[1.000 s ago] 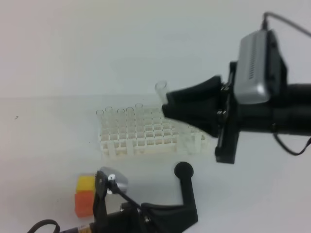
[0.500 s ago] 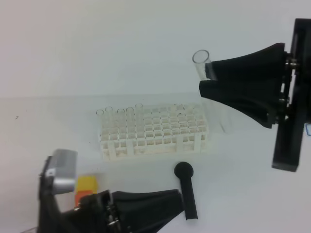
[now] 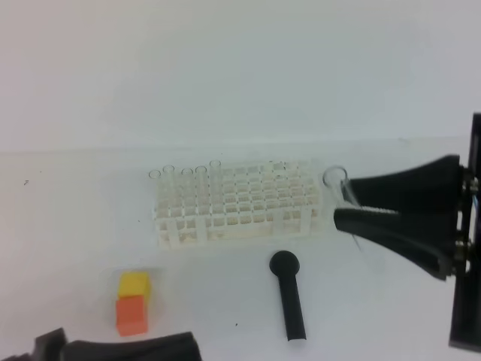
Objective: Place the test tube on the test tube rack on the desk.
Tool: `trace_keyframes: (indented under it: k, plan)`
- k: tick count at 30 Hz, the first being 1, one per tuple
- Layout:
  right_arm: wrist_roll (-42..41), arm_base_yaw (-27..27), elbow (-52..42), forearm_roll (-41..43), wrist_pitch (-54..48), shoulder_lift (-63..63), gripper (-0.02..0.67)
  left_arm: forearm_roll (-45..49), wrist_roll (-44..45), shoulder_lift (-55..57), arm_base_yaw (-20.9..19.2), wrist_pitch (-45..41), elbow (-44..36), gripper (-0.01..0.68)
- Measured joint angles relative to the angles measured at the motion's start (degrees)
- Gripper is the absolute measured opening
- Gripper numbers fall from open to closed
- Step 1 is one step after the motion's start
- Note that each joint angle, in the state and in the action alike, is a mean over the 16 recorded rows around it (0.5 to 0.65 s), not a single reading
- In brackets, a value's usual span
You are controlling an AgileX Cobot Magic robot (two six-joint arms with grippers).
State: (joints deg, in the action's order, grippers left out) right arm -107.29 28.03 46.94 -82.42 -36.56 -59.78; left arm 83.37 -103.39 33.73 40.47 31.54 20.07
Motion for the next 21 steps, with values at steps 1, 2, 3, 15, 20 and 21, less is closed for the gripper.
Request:
trace_keyframes:
  k: [1, 2, 3, 15, 20, 21]
  plan:
    - [-0.01, 0.00, -0.75, -0.05, 0.05, 0.36, 0.125, 2.45, -2.30, -1.06, 0.00, -1.55, 0.34, -0.001]
    - [-0.06, 0.00, -1.45, -0.14, 0.12, 0.69, 0.125, 4.78, -4.37, -1.96, 0.00, -3.28, 0.66, -0.001]
    - [-0.15, 0.00, -2.10, -0.28, 0.19, 0.99, 0.125, 6.97, -6.16, -2.72, 0.00, -5.23, 0.97, -0.001]
    - [-3.22, 0.00, -6.12, -4.90, 2.07, 1.31, 0.125, 6.43, -6.08, -5.18, 0.00, -48.59, 1.80, -0.001]
    - [-4.51, 0.00, -6.67, -6.88, 2.86, 0.82, 0.125, -2.72, -0.95, -5.18, 0.00, -63.52, 1.43, -0.001]
    - [-4.66, 0.00, -6.73, -7.14, 2.96, 0.74, 0.125, -4.36, -0.21, -5.18, 0.00, -65.21, 1.42, -0.001]
